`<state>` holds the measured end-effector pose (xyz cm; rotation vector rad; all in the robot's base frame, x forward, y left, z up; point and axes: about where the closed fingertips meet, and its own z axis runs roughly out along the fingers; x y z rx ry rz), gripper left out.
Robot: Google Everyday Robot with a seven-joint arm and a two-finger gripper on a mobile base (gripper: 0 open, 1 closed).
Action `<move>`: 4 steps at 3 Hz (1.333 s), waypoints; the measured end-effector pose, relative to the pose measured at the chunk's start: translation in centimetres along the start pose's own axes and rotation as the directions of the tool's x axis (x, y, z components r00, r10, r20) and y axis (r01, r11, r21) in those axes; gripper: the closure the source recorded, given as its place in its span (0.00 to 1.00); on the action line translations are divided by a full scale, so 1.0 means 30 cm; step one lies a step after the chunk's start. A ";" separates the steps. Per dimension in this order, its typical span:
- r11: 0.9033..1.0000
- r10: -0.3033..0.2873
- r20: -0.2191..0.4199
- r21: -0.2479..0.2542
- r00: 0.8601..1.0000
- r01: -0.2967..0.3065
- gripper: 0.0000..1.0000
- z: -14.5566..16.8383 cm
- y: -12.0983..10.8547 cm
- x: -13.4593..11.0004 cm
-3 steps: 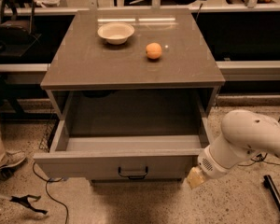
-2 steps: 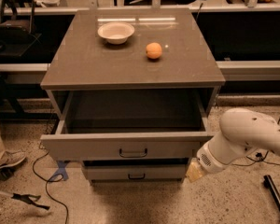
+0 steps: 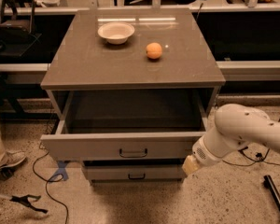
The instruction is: Close top drawer
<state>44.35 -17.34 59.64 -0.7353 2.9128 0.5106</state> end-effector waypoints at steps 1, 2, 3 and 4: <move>0.999 -0.017 0.055 0.030 0.998 0.015 1.00 0.009 -0.059 -0.126; 0.999 -0.014 0.117 0.052 0.993 0.008 1.00 0.021 -0.100 -0.233; 0.998 -0.015 0.189 0.067 0.982 0.003 1.00 0.029 -0.124 -0.340; 0.997 -0.032 0.255 0.077 0.966 0.012 1.00 0.032 -0.141 -0.464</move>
Offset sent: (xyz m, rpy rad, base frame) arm 0.1208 0.0128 -0.0020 0.0257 -0.2101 -0.0765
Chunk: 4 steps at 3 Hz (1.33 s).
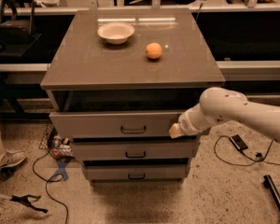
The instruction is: Close top drawer
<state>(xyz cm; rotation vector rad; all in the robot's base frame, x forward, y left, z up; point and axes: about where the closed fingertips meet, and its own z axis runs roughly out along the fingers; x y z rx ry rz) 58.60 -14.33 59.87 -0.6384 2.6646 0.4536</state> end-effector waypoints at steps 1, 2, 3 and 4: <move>1.000 -0.015 0.053 0.002 0.998 0.015 1.00 0.021 -0.011 -0.102; 1.000 -0.020 0.088 0.004 0.996 0.019 1.00 0.023 -0.021 -0.158; 1.000 -0.020 0.088 0.004 0.996 0.019 1.00 0.018 -0.021 -0.148; 1.000 -0.019 0.088 0.004 0.996 0.019 1.00 0.018 -0.021 -0.148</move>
Offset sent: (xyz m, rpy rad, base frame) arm 0.0681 0.0170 0.0245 0.0555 -0.1369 -0.0157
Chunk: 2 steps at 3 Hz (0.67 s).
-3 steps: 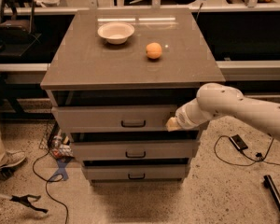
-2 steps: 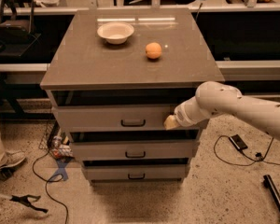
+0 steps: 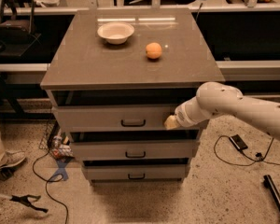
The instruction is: Close top drawer
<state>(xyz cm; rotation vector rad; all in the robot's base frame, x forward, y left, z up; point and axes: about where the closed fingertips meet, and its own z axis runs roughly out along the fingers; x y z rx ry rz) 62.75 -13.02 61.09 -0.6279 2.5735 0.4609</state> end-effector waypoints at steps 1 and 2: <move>1.000 0.000 0.000 0.000 1.000 0.000 1.00 0.000 0.000 0.000; 1.000 0.000 0.000 0.000 1.000 0.000 1.00 0.000 0.000 0.000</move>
Offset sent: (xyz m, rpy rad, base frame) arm -0.1353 -0.1016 0.0331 0.0132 0.0400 -0.2518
